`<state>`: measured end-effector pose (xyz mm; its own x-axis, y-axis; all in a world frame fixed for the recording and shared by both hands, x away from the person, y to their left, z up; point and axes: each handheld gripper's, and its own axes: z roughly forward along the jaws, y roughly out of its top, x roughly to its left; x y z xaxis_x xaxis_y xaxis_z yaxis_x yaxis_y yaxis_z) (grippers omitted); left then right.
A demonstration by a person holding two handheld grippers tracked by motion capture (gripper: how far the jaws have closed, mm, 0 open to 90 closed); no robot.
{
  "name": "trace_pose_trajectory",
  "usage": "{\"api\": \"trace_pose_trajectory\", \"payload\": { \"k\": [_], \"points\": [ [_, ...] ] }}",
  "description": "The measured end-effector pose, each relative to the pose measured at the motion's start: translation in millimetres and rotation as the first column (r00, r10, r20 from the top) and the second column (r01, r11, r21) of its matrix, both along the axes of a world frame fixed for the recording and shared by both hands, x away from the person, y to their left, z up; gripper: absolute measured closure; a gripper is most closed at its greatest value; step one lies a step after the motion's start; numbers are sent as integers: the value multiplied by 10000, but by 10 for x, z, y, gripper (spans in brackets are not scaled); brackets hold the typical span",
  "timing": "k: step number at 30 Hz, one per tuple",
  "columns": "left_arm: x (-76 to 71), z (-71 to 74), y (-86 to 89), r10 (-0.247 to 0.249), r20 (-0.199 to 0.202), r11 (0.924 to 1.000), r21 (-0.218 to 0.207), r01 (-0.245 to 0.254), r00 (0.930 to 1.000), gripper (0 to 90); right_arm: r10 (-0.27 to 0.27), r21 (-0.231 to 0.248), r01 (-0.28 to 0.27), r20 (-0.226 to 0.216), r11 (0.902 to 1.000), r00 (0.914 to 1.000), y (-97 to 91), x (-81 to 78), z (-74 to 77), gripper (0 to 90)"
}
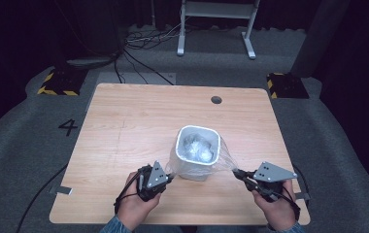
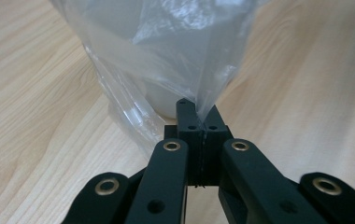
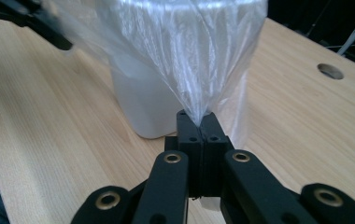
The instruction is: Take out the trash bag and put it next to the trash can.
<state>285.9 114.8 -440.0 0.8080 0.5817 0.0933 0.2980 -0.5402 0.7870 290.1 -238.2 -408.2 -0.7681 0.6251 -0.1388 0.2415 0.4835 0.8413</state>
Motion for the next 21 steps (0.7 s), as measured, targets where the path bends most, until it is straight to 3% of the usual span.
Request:
{"api": "trace_pose_trajectory", "payload": {
  "k": [7,11,16,21],
  "points": [
    [-234,218,1,-318,446,9988,-358,334,9985,897,-172,89,169,373,9998,9992,-86,-97,118,900],
    [-309,358,44,-231,739,9970,-723,284,9970,897,-63,245,47,671,9997,9977,-121,-146,219,900],
    [-272,562,121,34,1211,9943,-1060,95,9926,897,180,429,-225,1011,9988,9947,-98,-148,365,900],
    [-125,730,185,467,1667,9927,-1175,-271,9849,896,352,635,-432,1218,9970,9919,-43,-55,481,900]
  ]
}}
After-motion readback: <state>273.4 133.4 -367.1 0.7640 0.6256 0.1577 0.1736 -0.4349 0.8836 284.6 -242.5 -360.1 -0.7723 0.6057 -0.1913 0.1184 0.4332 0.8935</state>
